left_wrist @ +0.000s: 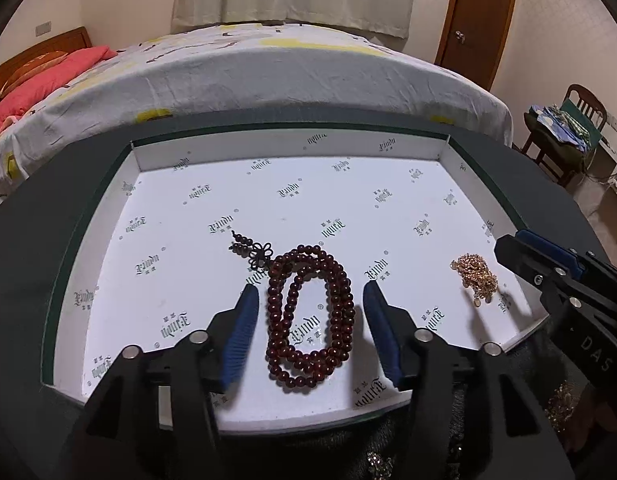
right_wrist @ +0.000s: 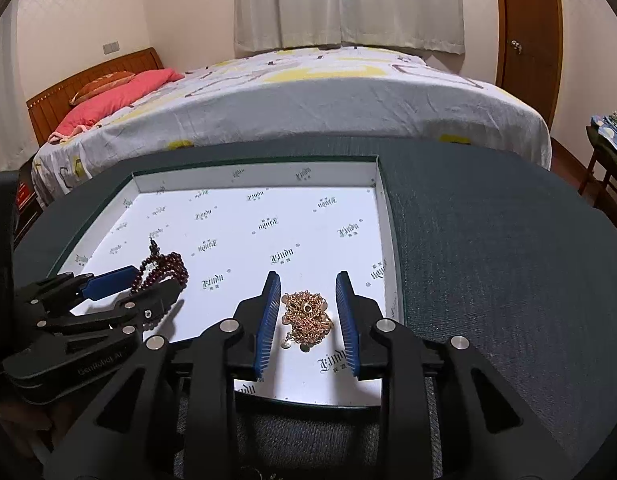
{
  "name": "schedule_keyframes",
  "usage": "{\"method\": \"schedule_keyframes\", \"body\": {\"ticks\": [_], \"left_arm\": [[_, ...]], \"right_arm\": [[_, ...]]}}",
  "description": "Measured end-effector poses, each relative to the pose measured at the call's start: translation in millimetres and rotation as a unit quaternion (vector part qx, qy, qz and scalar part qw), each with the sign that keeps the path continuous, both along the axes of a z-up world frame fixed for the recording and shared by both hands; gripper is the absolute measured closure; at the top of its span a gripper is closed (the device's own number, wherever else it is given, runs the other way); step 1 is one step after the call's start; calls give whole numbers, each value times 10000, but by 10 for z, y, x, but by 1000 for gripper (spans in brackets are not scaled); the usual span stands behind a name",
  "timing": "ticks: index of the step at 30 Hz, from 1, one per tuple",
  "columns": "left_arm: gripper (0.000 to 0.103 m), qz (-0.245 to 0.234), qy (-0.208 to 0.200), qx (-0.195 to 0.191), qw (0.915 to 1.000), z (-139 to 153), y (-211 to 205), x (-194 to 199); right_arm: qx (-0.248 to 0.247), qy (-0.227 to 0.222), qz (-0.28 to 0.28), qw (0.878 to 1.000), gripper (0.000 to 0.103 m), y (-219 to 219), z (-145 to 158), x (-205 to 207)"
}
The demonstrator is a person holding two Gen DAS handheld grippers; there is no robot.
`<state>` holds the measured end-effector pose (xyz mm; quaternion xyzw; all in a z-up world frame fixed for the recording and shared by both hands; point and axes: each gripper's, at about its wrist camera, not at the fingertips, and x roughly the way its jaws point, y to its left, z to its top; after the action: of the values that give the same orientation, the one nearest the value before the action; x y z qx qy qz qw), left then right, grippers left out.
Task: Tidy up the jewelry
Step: 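Carry mala and gold chain into the box and open both tools, then return both tools to the table and grasp the red tassel charm with the right tool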
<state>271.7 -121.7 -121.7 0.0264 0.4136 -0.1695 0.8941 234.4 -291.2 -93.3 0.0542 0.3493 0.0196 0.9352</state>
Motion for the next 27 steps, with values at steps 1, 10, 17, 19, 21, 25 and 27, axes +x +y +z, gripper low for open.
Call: {"method": "schedule_keyframes", "body": {"ticks": [1, 10, 17, 19, 21, 25, 27], "left_arm": [[46, 24, -19, -14, 10000, 30, 12, -18], [36, 304, -593, -41, 9978, 385, 183, -422], [36, 588, -975, 71, 9935, 522, 351, -979], [36, 648, -1018, 105, 9926, 511, 397, -1115], [36, 718, -1003, 194, 9922, 460, 445, -1267], [36, 849, -862, 188, 9925, 363, 554, -1479], [36, 936, -831, 153, 9920, 317, 620, -1594]], "right_arm": [[-1, -34, -5, 10000, 73, -2, 25, -23], [-73, -532, 12, 9986, 65, 38, 348, -493], [-221, -675, 107, 9974, 65, 140, 371, -1063], [-255, -640, 151, 9975, 65, 173, 323, -1231], [-256, -594, 186, 9977, 65, 192, 273, -1375], [-273, -572, 265, 9976, 65, 245, 189, -1627], [-273, -567, 319, 9975, 65, 291, 145, -1743]]}}
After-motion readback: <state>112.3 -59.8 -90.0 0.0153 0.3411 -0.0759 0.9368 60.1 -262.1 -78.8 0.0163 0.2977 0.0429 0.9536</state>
